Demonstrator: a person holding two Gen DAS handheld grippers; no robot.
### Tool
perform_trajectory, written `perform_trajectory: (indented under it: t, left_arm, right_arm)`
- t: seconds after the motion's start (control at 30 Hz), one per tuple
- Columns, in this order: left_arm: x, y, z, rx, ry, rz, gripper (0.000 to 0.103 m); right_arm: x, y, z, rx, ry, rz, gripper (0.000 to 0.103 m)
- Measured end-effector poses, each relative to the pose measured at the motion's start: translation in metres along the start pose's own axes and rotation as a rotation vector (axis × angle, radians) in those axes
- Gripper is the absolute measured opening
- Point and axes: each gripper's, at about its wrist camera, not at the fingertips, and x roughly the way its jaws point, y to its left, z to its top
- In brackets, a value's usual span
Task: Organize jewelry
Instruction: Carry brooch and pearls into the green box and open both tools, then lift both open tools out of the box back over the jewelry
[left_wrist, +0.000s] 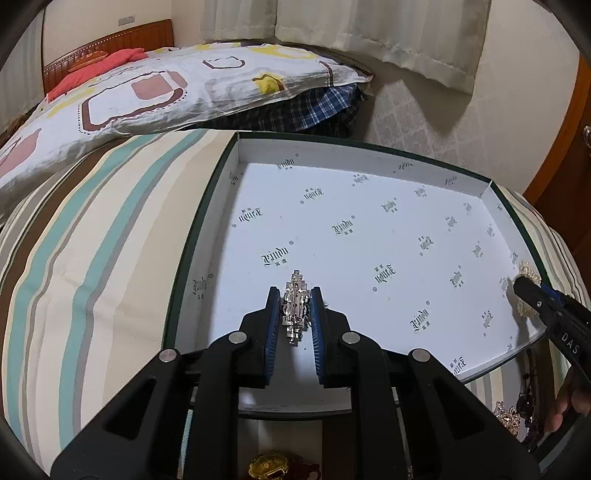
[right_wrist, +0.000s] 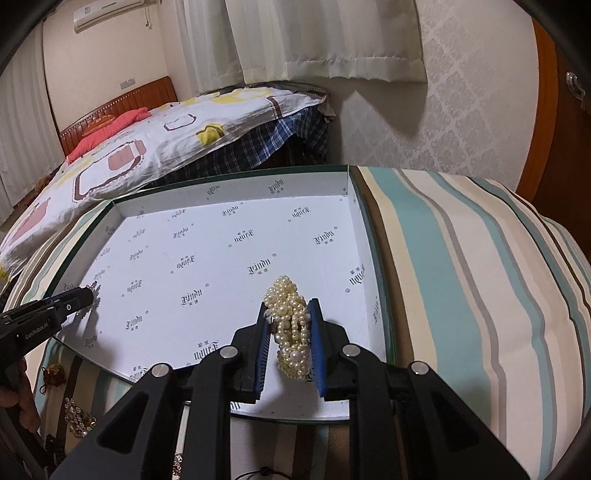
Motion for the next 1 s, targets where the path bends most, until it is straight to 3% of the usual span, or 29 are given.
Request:
perform_trajectory:
  t: [0.13,0.27,0.37,0.53,0.6,1.0]
  left_arm:
    - [0.000,0.000,0.000,0.004,0.002,-0.001,0.020]
    - [0.000,-0.004,0.000,0.020,-0.003,-0.002,0.033]
    - [-0.001,-0.009,0.000,0.035,-0.008,-0.010,0.042]
    - [-0.003,-0.013,0.000,0.050,-0.016,-0.018,0.053]
    - [-0.007,-0.014,0.000,0.048,-0.029,-0.013,0.064]
    - [-0.056,-0.007,-0.001,0.016,-0.122,-0.020,0.074]
  right_arm:
    - [0.003,0.001,0.000,-0.011,0.010,-0.009,0.023]
    - [0.003,0.000,0.000,-0.004,0.014,-0.003,0.028]
    - [0.001,0.001,0.000,-0.007,0.006,-0.008,0.039]
    - [0.000,0.001,-0.001,-0.004,0.003,-0.004,0.041]
    - [-0.002,0.001,-0.001,-0.005,-0.001,-0.005,0.043]
    - [-0.040,0.005,0.000,0.009,-0.071,-0.014,0.050]
